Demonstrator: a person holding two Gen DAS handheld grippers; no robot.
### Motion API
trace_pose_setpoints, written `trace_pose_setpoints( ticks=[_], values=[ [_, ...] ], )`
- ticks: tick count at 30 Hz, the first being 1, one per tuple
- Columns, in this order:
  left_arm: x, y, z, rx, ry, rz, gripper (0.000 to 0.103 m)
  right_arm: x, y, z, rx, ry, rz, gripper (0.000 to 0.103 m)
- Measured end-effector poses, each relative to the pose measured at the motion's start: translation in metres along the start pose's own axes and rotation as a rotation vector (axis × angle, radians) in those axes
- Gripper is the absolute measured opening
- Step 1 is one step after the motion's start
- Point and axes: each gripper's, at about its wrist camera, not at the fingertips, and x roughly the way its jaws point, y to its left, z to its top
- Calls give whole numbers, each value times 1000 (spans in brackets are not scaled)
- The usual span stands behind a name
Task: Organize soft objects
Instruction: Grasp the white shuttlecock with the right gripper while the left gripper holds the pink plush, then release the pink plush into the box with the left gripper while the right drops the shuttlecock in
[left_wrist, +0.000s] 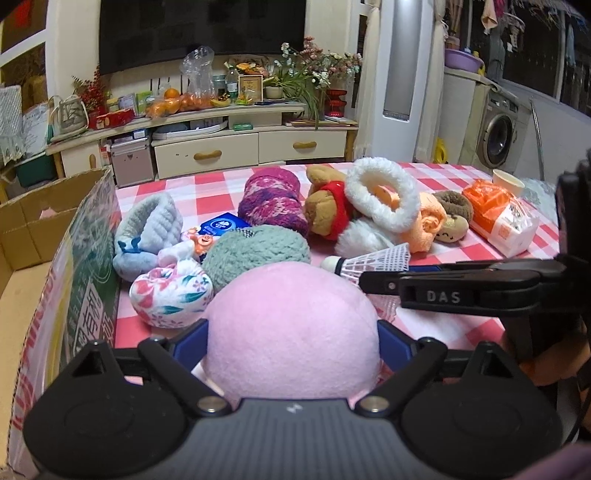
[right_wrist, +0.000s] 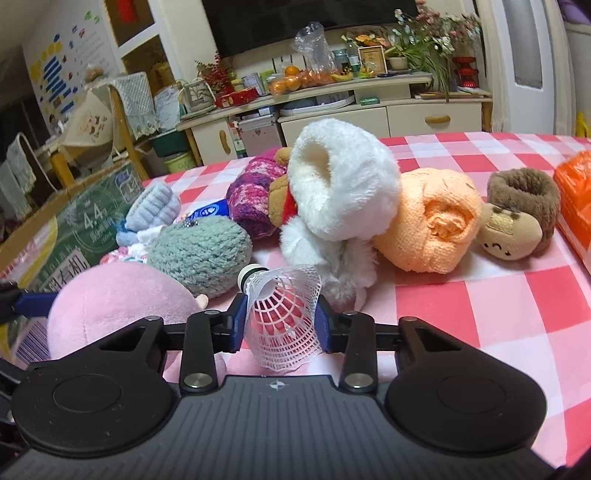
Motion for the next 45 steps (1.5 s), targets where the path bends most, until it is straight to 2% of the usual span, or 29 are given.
trace_pose_setpoints(
  ticks=[5,12,19,23,27,33,38,45],
  values=[
    [-6,5,2,-41,-16,-22,91,-11,0,-1,8,-27,-12,40],
    [-30,16,14,-100,-107,-44,91,-26,4,-2,26,-66,0,39],
    [-62,34,25,-161,-214,-61,91,-38,24,4,3,-120,38,39],
    [-76,52,26,-210,-263,-31,91,-43,47,12,-29,-142,76,39],
    [-90,75,23,-262,-306,14,91,-41,73,17,-69,-147,119,39],
    [-101,111,15,-349,-330,126,91,-34,113,28,-132,-147,199,39],
    [-105,140,8,-413,-318,246,91,-21,149,33,-206,-130,255,39],
    [-99,171,0,-474,-237,392,92,6,186,29,-289,-68,297,39]
  ],
)
